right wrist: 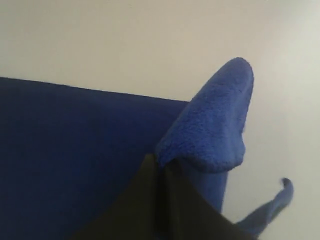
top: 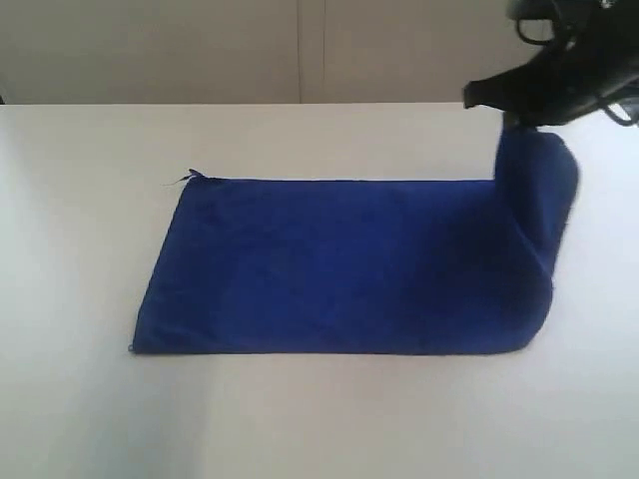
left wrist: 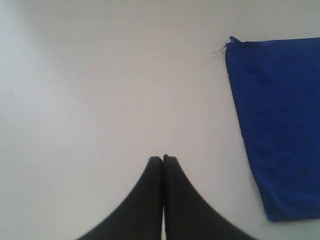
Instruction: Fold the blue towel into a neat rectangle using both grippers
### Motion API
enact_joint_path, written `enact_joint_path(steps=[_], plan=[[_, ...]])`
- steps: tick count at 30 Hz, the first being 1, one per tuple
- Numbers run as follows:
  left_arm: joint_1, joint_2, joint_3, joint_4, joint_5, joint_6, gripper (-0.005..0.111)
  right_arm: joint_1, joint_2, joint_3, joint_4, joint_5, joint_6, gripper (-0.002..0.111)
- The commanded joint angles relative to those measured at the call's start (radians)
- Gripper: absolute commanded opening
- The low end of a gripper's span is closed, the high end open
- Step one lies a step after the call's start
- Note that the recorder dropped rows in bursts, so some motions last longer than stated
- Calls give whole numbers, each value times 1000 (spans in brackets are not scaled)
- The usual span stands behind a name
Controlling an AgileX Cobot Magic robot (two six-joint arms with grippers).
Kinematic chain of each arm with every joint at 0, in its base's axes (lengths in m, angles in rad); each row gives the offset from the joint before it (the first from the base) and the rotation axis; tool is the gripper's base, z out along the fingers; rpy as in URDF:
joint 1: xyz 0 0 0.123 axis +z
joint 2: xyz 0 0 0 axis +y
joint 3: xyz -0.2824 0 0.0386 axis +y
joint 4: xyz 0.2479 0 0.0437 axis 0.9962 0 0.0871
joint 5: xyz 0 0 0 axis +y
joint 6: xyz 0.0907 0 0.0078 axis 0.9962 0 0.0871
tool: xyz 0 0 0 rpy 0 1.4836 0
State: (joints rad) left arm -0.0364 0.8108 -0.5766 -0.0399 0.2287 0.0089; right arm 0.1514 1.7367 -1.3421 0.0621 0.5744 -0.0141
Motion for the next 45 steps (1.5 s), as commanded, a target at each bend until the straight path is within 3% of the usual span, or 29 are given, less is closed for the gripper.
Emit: enact_joint_path(steps=[1,9,17,25,32,35,41,45], plan=[[1,-8,8,-12,3,-9,0,154,-1,-71,-1,23,-8,0],[1,-8,8,-12,3,-9,0,392,81,-206,-6,26,14,0],[1,-8,8,-12,3,-9,0,560,320,-355,-16,-53,14,0],[1,-8,8,-12,3,-9,0,627,560,-522,-12,-74,14,0],[1,-8,8,-12,3,-9,0,627,628,-546,-2,-123,14,1],[1,-8,8,-12,3,-9,0,627,628,-546,62,-132,14,12],[1,-8,8,-12,3,-9,0,632,617,-549,87,-169,14,50],[1,-8,8,-12,3,-9,0,634,558,-558,90,-122,14,60]])
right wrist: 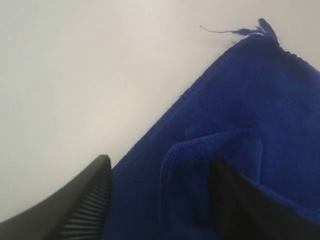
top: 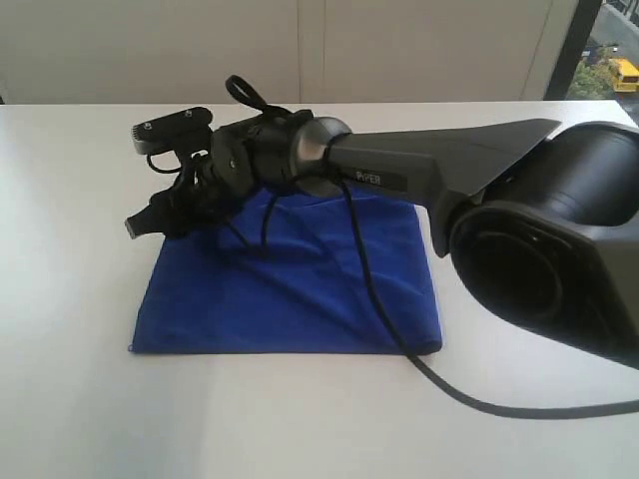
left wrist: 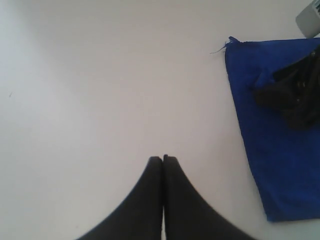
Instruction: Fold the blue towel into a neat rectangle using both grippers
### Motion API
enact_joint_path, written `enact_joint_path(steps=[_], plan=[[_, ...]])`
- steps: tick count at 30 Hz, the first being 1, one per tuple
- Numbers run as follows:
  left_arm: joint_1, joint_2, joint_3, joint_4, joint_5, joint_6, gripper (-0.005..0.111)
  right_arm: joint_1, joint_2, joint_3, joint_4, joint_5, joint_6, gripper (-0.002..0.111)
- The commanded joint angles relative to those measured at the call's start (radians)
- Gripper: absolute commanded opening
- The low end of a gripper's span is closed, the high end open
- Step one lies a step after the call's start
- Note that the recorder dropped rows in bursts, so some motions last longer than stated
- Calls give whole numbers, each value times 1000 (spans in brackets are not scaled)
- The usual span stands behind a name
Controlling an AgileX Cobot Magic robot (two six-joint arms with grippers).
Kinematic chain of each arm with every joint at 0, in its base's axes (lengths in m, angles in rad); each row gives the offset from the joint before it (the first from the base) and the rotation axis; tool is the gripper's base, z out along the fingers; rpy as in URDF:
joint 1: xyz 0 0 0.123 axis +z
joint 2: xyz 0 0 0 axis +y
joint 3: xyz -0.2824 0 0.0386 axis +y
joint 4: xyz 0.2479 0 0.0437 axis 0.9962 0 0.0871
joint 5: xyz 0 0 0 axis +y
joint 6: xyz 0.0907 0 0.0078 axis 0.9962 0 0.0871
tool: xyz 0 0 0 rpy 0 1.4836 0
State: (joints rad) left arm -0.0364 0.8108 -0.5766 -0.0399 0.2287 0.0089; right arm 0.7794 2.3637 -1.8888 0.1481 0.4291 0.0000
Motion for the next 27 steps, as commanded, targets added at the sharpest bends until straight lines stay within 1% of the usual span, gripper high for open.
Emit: enact_joint_path(steps=[1,5,7,8,10,13,15,17,21,27], plan=[[1,-8,8,-12,3,-9,0,7,-87,-12,1,39,0,60],[1,-8,8,-12,3,-9,0,-5,-177,-12,-105,184,0,59],[1,-8,8,-12,3,-9,0,-29,-204,-8,-191,278,0,54],[1,-8,8,-12,3,-9,0,-42,-209,-8,-216,336,0,49],[1,-8,8,-12,3,-9,0,-83,-209,-3,-256,434,-38,36],[1,-8,8,-12,3,-9,0,-163,-200,33,-253,460,-98,13],[1,-8,8,-12,3,-9,0,-221,-195,62,-251,445,-114,1],[1,-8,8,-12,3,-9,0,-285,-190,93,-250,399,-118,0],[1,-8,8,-12,3,-9,0,-388,-185,148,-229,294,-191,0],[1,-8,8,-12,3,-9,0,-467,-158,185,-51,218,-362,0]])
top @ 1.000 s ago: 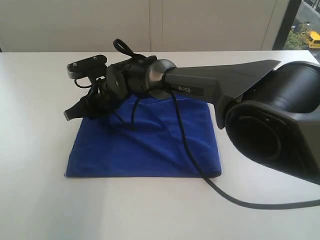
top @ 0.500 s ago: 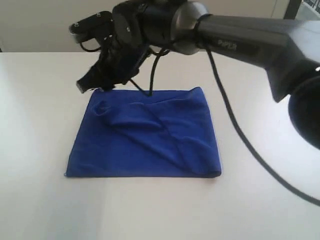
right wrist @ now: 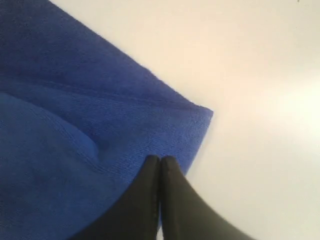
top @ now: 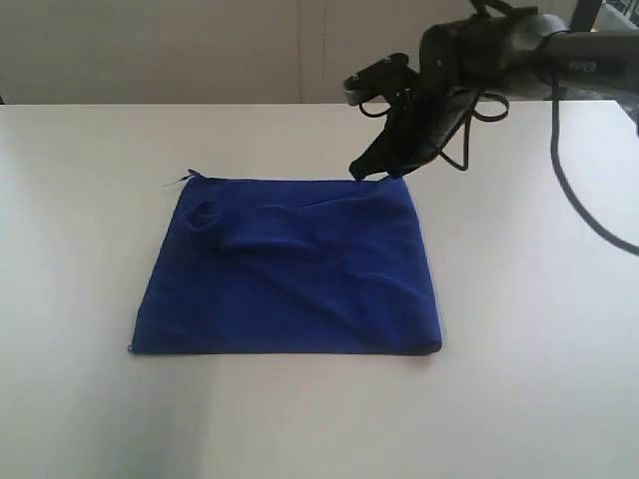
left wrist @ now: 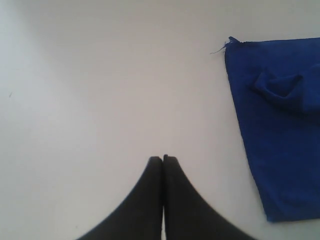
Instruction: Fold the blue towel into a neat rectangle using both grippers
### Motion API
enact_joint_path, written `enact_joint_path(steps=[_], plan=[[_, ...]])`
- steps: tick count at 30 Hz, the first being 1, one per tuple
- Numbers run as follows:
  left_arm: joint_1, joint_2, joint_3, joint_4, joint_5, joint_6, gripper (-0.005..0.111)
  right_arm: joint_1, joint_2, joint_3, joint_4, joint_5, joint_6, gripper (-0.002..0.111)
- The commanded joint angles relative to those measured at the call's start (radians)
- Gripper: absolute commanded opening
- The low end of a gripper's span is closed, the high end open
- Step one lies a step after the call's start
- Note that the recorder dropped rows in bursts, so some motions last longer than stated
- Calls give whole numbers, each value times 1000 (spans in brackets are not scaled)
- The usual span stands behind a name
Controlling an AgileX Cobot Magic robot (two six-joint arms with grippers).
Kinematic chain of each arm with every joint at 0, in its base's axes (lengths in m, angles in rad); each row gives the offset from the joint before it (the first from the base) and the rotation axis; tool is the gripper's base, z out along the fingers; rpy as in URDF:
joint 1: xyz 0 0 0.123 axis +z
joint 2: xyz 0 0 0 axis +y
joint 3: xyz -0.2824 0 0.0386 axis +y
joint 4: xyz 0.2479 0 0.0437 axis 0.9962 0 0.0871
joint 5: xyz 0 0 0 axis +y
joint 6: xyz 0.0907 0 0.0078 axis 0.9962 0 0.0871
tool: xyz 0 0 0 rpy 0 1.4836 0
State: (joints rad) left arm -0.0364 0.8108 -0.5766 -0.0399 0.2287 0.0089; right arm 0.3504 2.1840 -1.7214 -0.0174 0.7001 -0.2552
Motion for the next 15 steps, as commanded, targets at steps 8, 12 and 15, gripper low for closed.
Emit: enact_joint_path(steps=[8,12,15], plan=[[1,-8,8,-12,3,-9,0,-42,122,17,136,-160,-144,0],[1,-8,8,-12,3,-9,0,-54,147,17,130,-159,-140,0],[1,-8,8,-12,3,-9,0,-72,149,17,129,-153,-104,0]])
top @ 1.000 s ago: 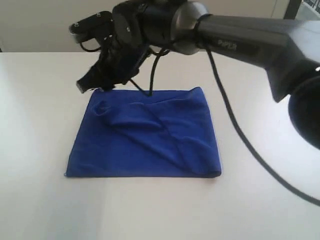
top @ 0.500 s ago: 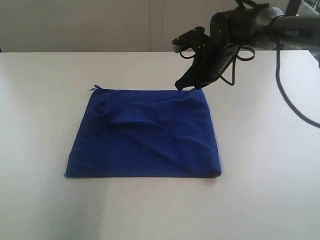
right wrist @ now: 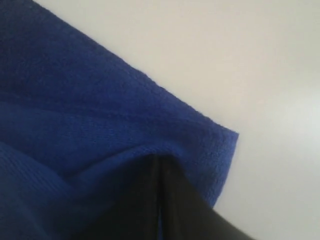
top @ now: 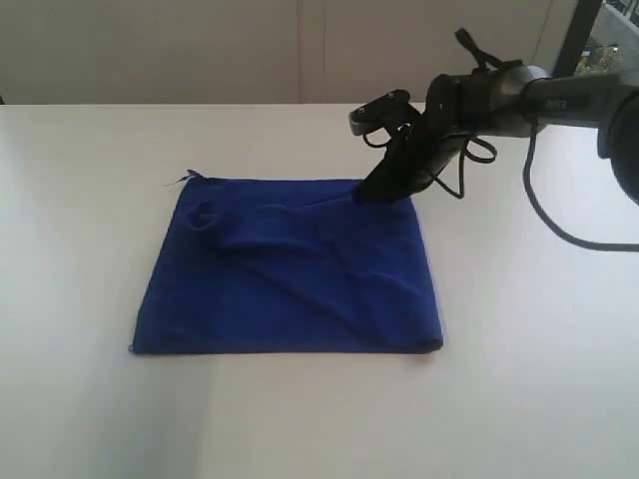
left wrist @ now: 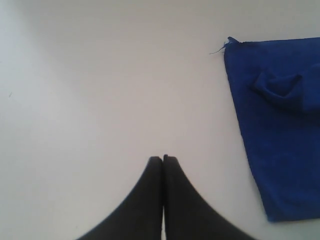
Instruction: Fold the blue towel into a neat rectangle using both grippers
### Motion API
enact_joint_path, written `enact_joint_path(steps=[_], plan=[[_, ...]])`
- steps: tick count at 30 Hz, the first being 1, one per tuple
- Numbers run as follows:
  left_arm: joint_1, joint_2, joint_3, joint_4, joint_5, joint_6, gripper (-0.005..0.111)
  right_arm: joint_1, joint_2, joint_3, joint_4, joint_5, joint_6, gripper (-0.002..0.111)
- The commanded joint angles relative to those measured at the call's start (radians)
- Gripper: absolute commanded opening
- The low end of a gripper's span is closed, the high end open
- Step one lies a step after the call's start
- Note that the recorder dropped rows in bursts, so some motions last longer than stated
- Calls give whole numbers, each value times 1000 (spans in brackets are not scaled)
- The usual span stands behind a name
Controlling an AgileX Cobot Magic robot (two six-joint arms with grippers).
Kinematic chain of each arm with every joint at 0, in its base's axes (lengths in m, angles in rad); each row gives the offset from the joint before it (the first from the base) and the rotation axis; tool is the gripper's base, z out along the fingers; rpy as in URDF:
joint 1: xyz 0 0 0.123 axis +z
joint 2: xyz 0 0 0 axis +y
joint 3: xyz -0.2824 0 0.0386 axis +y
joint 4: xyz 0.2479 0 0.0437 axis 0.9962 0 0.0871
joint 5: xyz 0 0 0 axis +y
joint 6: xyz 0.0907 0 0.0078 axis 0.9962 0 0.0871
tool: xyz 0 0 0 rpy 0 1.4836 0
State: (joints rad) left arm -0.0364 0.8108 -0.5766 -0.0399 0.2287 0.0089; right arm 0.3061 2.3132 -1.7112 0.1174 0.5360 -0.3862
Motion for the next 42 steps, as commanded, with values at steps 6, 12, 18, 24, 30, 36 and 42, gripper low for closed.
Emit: enact_joint_path(steps=[6,12,18,24,30,36,42], plan=[[1,-8,8,-12,3,-9,0,-137,12,7,-50,195,235,0],[1,-8,8,-12,3,-9,0,-185,-58,101,-131,389,285,0],[1,-8,8,-12,3,-9,0,-185,-213,362,-162,290,320,0],[1,-8,8,-12,3,-9,0,-141,-480,690,-162,63,366,0],[1,-8,8,-12,3,-9,0,-62,-630,671,-162,-36,366,0],[1,-8,8,-12,3,-9,0,213,-601,613,-162,-114,319,0],[1,-8,8,-12,3,-9,0,342,-402,444,-156,-22,300,0]])
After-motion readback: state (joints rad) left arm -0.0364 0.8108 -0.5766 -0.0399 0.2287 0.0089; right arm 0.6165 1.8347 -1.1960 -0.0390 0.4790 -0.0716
